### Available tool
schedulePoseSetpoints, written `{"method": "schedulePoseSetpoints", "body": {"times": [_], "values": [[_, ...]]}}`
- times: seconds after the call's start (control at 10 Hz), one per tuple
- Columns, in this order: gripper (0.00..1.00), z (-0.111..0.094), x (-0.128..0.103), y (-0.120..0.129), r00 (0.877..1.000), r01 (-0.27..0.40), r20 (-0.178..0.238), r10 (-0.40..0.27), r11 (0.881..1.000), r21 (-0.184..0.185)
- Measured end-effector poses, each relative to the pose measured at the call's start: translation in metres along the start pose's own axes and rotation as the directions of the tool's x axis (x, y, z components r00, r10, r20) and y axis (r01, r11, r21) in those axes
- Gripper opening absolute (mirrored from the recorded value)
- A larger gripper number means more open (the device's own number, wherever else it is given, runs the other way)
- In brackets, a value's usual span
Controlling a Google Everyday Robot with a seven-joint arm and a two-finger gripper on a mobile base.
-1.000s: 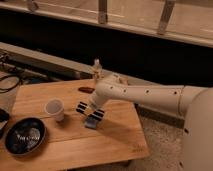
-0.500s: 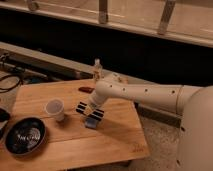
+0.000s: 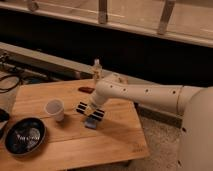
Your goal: Place the eraser on the white sponge
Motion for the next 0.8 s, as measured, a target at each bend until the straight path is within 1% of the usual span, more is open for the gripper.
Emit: {"method": "schedulePoseSetpoints", "body": {"times": [0.1, 0.2, 0.3, 0.4, 0.6, 0.8], "values": [[0.31, 0.0, -0.002, 0.0, 1.0, 0.003, 0.001, -0.003, 1.0, 0.001], [0.27, 0.001, -0.002, 0.0, 1.0, 0.003, 0.0, -0.003, 1.0, 0.0], [0.29, 0.0, 0.002, -0.001, 1.0, -0.011, -0.003, 0.011, 1.0, -0.005], [0.36, 0.003, 0.011, -0.001, 0.999, -0.035, -0.009, 0.035, 0.999, -0.016], [0.6, 0.015, 0.041, -0.006, 0.994, -0.108, -0.017, 0.108, 0.993, -0.043], [0.75, 0.022, 0.048, -0.006, 0.992, -0.126, -0.021, 0.125, 0.989, -0.072]]}}
